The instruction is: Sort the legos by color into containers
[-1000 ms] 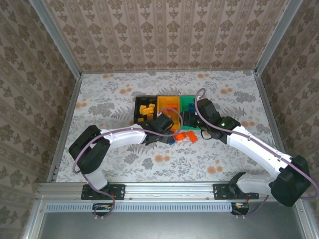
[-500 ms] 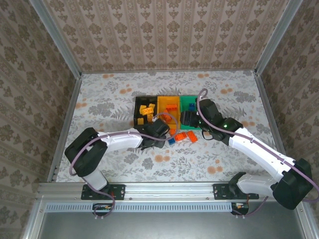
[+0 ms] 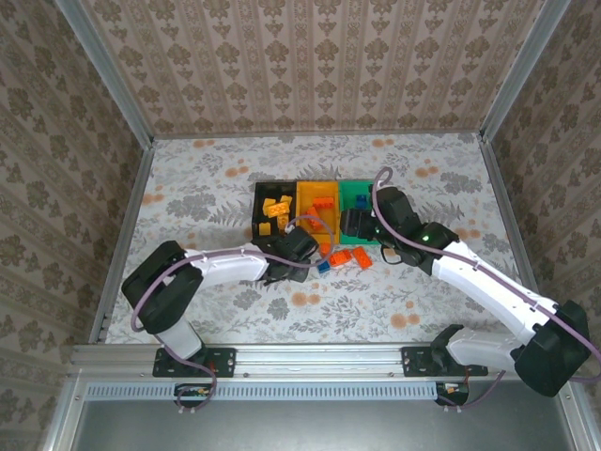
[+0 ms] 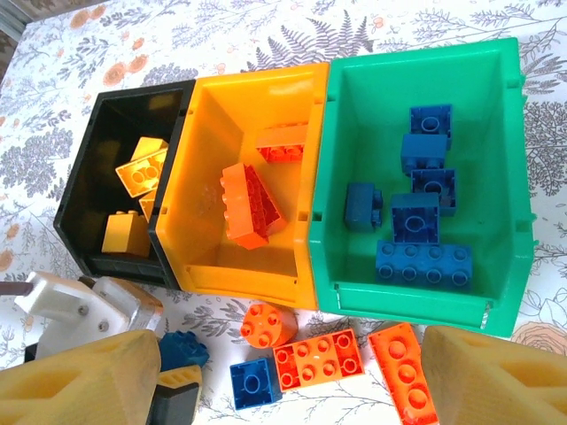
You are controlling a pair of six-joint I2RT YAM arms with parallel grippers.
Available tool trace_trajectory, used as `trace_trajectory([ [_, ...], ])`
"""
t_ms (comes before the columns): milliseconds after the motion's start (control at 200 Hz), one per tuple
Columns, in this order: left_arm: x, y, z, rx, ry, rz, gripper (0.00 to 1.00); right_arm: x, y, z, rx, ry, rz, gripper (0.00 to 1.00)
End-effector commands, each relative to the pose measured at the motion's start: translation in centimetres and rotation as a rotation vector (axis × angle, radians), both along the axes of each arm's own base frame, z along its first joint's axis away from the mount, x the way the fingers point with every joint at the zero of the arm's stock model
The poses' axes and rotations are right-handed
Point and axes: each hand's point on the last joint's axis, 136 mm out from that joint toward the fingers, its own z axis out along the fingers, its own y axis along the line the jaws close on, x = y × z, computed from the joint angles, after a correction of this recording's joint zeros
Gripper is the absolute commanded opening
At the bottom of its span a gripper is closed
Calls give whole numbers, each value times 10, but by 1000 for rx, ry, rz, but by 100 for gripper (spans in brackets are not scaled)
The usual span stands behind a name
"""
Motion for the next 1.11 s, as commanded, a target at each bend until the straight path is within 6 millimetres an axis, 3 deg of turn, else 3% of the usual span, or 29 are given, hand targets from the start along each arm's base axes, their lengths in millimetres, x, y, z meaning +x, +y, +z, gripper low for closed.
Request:
trace_trajectory([
  [0, 0, -10, 13, -14, -17, -27, 41, -1, -10, 10, 4, -36, -41, 79],
  [85, -6, -17, 29, -30, -33, -50, 39, -3, -17, 10, -3, -42, -63, 79],
  [245, -9, -46, 78, -115, -101, -102, 39, -10, -43, 3, -36, -48, -137, 79],
  [385, 18, -82, 119, -208, -178, -136, 39, -22, -70, -9, -41, -40, -216, 80],
  [510, 51, -116, 138, -268, -222, -156, 39, -33, -84, -17, -35, -26, -250, 80],
  [790, 116, -166, 139, -332, -231, -162, 40, -44, -92, -23, -31, -10, -259, 81],
  [985, 135, -184, 123, -316, -190, -160, 49, -44, -90, -23, -23, -8, -250, 81],
  [1100, 139, -188, 131, -339, -184, -151, 58, -43, -89, -22, -23, -6, -243, 81],
])
